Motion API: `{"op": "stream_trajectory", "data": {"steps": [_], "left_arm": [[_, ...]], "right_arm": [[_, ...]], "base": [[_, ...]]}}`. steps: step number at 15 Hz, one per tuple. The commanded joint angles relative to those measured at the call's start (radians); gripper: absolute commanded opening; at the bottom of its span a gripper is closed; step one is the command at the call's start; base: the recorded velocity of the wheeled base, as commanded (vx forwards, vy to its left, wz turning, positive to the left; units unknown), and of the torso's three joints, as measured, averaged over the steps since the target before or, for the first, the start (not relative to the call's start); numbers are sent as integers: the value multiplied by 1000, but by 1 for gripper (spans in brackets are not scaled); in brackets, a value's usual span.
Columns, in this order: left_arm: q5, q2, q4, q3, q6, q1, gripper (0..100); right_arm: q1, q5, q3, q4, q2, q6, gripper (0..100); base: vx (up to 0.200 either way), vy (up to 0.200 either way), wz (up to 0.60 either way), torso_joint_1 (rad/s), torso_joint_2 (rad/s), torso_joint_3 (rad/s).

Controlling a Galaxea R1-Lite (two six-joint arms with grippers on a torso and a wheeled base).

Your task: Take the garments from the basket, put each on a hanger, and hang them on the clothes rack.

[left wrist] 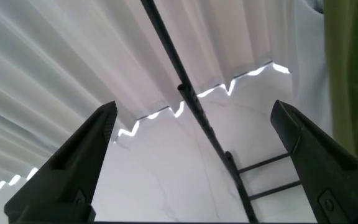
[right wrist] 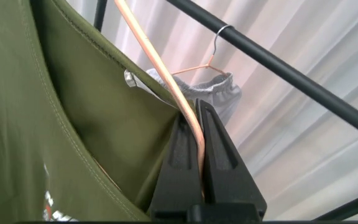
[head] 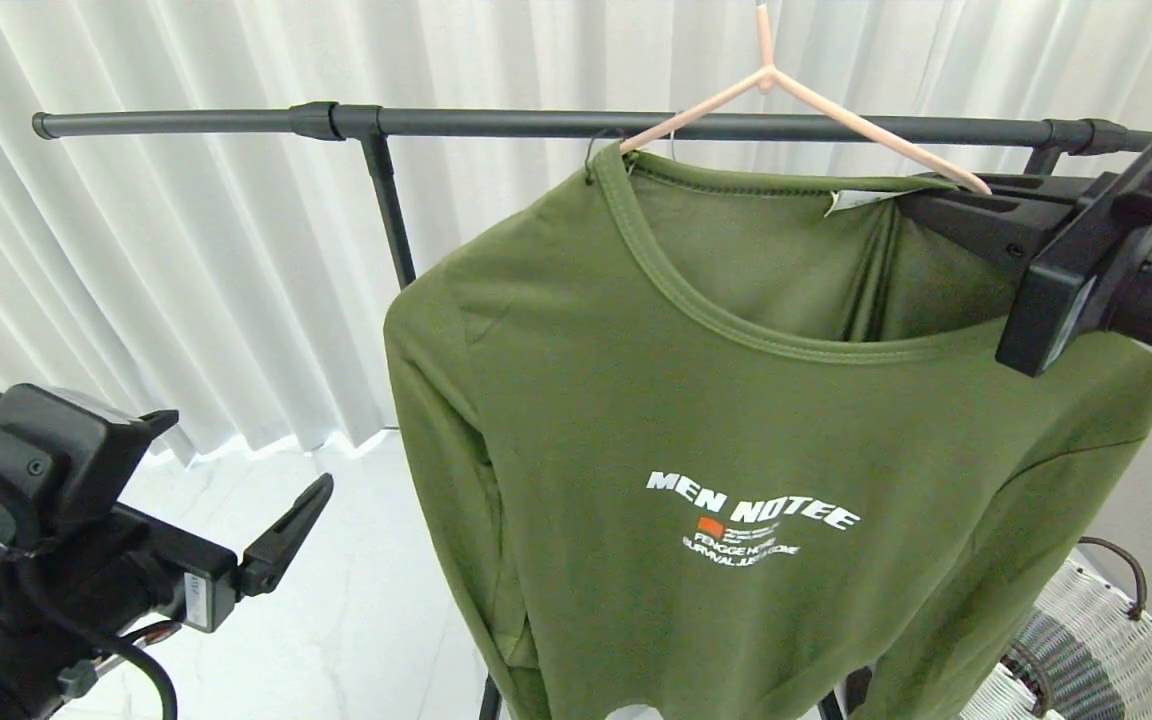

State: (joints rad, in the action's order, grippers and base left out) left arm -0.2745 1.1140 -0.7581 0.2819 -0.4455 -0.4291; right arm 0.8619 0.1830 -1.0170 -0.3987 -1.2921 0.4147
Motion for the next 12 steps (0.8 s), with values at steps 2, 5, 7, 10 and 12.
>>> {"op": "stream_trajectory", "data": {"steps": [2,5,7,10,12], "left_arm": [[-17,-42,0,-1,-1,1,100],[-66,-31,11,22,-5,3,100],[-124,-28,56,54,-5,1,100],[-120,-28,62,45,-4,1,100],[-106,-11,60,46,-2,3,100]], "right_arm": [[0,0,-3,0,-4,-4,0],[-27,52,20,6,7,-4,0],[-63,159,67,11,40,-4,0],[-170,234,123,118,151,-4,0],[-239,251,158,235,255,-4,0]], "base": [[0,0,0,0,0,0],[0,0,0,0,0,0],[0,0,0,0,0,0],[0,0,0,0,0,0],[0,0,0,0,0,0]]}}
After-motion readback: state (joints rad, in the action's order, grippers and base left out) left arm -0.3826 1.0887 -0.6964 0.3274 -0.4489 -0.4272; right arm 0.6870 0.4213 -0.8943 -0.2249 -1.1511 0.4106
